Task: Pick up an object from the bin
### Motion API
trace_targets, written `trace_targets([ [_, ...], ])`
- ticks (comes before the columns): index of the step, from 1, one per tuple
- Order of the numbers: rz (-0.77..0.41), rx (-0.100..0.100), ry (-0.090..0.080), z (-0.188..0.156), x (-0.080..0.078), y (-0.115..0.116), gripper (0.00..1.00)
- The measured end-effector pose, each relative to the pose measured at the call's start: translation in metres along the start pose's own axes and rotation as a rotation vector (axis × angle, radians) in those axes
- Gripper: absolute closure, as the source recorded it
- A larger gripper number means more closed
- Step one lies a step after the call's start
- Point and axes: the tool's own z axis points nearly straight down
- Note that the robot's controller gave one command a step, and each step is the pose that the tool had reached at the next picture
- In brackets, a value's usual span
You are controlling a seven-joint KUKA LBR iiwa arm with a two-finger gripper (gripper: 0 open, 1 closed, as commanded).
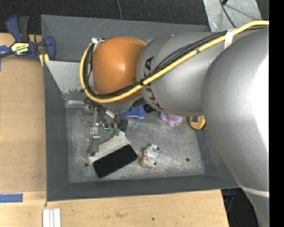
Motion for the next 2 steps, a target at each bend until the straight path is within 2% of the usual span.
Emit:
trace_targets([
  [1, 0.003, -0.002, -0.008, -0.005, -0.002, -0.001, 0.0],
  [2, -0.068, -0.005, -0.014, 0.005, 0.006, -0.016, 0.0],
])
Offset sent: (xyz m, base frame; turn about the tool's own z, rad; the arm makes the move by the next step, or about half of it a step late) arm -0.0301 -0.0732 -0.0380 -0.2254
